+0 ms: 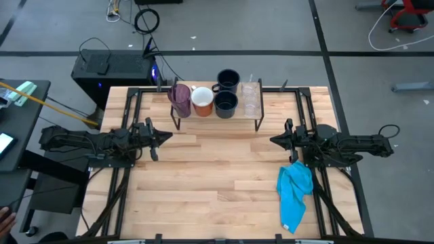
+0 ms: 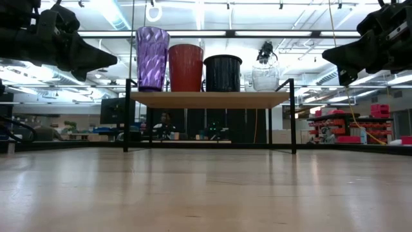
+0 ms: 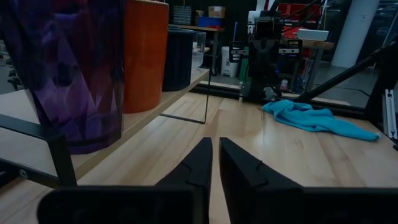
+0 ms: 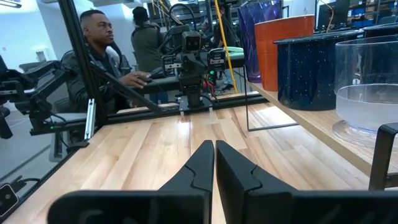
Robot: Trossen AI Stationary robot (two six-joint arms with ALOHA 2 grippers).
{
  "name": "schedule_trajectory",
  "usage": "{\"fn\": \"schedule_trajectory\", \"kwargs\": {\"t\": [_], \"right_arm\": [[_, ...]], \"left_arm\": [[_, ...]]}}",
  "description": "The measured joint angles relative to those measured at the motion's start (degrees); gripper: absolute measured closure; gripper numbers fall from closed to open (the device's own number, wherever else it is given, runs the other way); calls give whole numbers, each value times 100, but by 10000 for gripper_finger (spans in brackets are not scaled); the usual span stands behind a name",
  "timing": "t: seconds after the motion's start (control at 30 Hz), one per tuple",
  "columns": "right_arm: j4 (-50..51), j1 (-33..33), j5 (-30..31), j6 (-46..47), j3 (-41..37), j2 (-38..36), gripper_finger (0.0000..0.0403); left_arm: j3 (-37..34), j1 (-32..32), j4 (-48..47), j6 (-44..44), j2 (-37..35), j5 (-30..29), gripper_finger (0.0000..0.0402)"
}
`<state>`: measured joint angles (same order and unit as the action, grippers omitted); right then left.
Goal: Stack small to large cups/mugs on shelf
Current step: Return to Home Position
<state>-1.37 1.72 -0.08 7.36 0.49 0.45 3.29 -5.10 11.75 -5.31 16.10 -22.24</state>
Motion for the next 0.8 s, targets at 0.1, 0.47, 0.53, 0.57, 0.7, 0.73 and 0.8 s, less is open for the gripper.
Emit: {"fn": "schedule_trajectory", "kwargs": {"t": [0.1,0.47,0.53,0.57,0.7,0.73,0.8], "right_arm": [[-2,1,0,-1,0,0,380],[0,-1,0,1,0,0,380],[-1,-1,0,1,0,-1,380],[-1,-1,0,1,0,0,380],[-1,1,0,1,0,-1,380],[-2,-1,0,1,0,0,380],[-2,-1,0,0,0,-1,380]], "left_arm": [[0,0,-1,-2,0,-1,361],[0,-2,-2,2,1,-2,374],[0,-2,-2,-2,0,-1,372],[0,0,0,-1,0,0,370],[0,-1,0,-2,0,-1,363],[0,0,-1,2,1,-1,362],[0,0,-2,0,0,-2,361]]}}
